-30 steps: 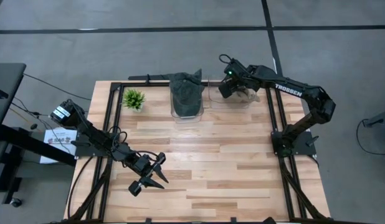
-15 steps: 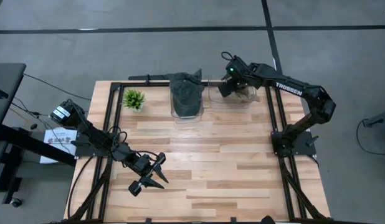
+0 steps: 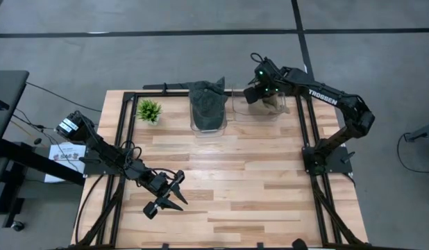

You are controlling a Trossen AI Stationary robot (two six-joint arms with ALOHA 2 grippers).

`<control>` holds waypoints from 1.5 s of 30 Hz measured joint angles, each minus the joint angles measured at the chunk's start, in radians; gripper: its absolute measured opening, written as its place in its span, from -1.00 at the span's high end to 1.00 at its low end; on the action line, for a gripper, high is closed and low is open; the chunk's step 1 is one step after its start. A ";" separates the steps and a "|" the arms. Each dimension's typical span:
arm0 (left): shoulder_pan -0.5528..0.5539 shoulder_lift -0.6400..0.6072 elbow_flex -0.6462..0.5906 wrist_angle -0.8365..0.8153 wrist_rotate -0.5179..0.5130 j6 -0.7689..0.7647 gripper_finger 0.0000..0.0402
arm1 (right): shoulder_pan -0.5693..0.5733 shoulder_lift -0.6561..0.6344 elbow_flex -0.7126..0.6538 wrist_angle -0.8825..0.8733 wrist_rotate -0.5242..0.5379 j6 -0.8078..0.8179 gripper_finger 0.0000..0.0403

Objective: Pick & Place hat
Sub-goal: Put the brown cap into the right transparent bin

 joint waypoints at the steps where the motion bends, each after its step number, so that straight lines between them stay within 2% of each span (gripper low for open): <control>1: 0.000 0.000 0.000 0.000 0.000 0.000 0.45 | 0.000 0.000 0.000 0.000 -0.011 0.000 0.99; 12: 0.000 0.000 0.000 0.000 0.000 0.000 0.45 | 0.005 0.000 0.000 0.000 -0.024 0.000 0.81; 24: 0.000 0.000 0.000 -0.001 0.000 0.000 0.45 | 0.011 0.000 0.000 -0.007 -0.023 0.000 0.41; 29: 0.000 0.000 0.000 -0.001 0.000 0.000 0.45 | 0.009 -0.018 0.000 -0.008 -0.020 -0.001 0.31; 38: 0.000 0.000 0.000 -0.005 0.000 0.000 0.45 | 0.002 -0.151 0.000 -0.014 -0.006 0.000 0.37; 45: 0.000 0.000 0.000 -0.005 0.000 0.000 0.45 | 0.032 -0.271 0.000 -0.101 0.166 0.024 0.52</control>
